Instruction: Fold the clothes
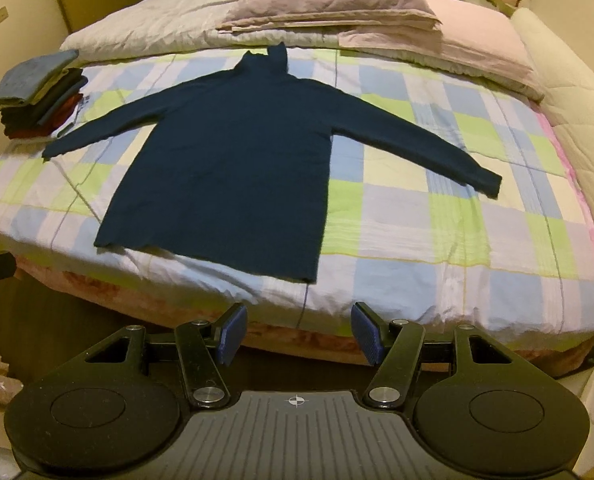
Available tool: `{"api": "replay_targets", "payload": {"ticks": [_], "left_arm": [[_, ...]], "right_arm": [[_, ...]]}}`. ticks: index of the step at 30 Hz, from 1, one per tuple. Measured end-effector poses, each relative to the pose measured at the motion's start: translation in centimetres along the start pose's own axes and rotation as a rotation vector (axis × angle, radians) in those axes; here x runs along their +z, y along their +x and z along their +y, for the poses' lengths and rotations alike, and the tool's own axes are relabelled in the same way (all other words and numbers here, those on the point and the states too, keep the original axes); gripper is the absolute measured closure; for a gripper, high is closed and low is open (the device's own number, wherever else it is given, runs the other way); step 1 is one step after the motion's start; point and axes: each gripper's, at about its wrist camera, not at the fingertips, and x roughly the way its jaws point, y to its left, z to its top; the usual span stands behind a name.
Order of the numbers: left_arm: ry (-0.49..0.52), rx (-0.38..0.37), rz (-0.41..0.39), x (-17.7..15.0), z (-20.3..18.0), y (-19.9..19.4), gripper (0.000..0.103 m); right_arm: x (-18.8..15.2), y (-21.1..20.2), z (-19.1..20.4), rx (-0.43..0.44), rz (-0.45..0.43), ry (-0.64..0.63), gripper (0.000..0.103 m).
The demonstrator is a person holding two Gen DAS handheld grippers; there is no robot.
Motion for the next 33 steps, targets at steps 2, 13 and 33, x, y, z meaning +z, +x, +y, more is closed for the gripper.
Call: {"api": "replay_targets", "payload": {"ticks": [2, 13, 33], "left_arm": [[-0.009, 0.009, 0.002, -0.2, 0.2, -0.1, 0.046], [-0.023, 0.035, 0.005, -0.6, 0.6, -0.5, 0.045], [-0.003, 0.027, 0.003, -0.1, -0.6, 0.1, 0.043]], "right_arm": [[0.0, 0.2, 0.3, 0.009, 0.004, -0.01, 0.042], [-0.2, 0.7, 0.9, 0.041, 0.016, -0.033, 0.042], [0.2, 0.9, 0.0, 0.009, 0.024, 0.008, 0.042]]}}
